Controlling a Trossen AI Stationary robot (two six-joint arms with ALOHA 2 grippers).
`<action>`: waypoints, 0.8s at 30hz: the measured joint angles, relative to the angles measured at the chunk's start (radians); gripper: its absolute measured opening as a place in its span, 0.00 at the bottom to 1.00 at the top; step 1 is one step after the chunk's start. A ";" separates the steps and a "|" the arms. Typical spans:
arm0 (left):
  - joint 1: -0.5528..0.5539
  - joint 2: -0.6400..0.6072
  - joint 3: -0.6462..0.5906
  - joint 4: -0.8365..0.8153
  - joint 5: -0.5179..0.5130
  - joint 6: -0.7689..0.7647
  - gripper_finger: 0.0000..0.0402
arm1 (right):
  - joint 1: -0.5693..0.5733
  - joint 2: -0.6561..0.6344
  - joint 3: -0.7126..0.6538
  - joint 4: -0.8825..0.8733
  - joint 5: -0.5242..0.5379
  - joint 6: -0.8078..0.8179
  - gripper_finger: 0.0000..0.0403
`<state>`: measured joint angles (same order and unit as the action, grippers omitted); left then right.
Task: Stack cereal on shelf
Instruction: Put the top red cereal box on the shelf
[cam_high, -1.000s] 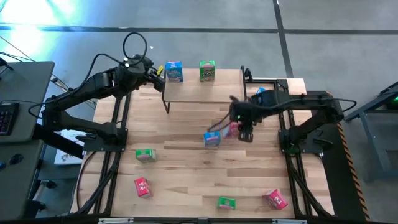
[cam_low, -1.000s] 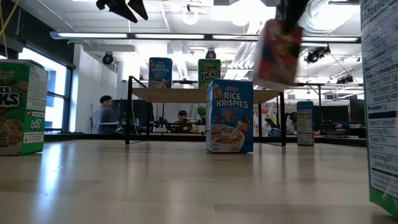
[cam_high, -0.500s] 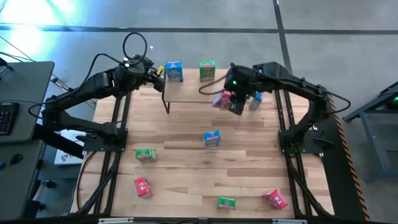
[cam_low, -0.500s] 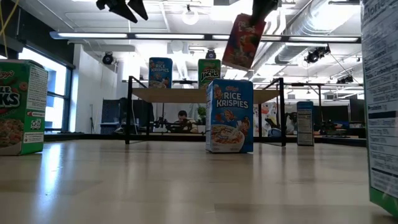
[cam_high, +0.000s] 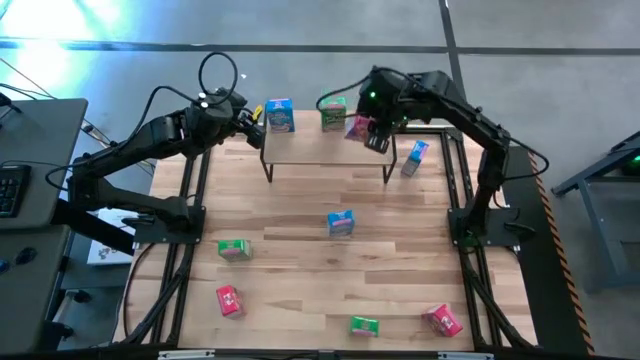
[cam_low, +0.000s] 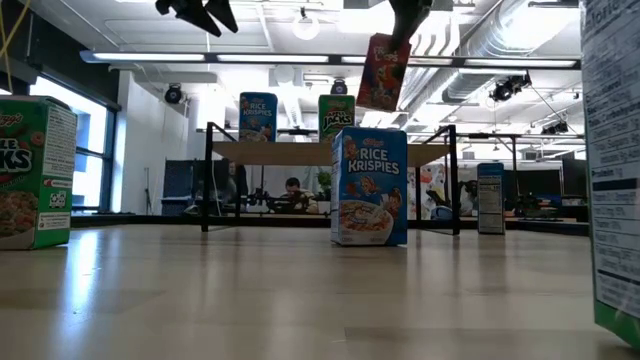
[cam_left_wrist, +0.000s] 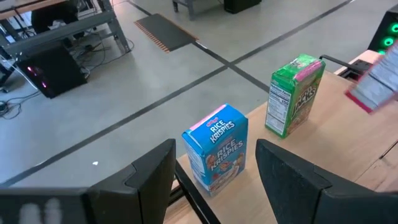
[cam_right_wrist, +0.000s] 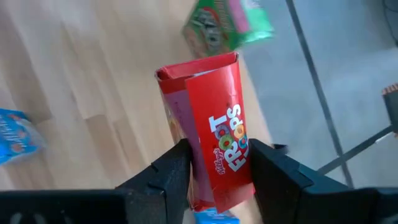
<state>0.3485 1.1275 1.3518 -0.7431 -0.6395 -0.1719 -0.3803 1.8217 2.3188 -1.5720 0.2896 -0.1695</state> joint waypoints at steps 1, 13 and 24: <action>0.000 0.000 0.000 0.000 0.000 0.000 0.53 | -0.013 0.000 0.006 0.000 -0.001 -0.015 0.37; 0.000 0.000 0.000 0.001 0.000 -0.009 0.53 | -0.210 0.000 0.024 0.001 -0.010 -0.260 0.37; 0.000 0.000 0.000 0.001 0.000 -0.009 0.53 | -0.311 0.031 0.023 0.005 -0.108 -0.335 0.37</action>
<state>0.3481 1.1275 1.3518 -0.7422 -0.6395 -0.1810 -0.6914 1.8527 2.3417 -1.5673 0.1818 -0.5049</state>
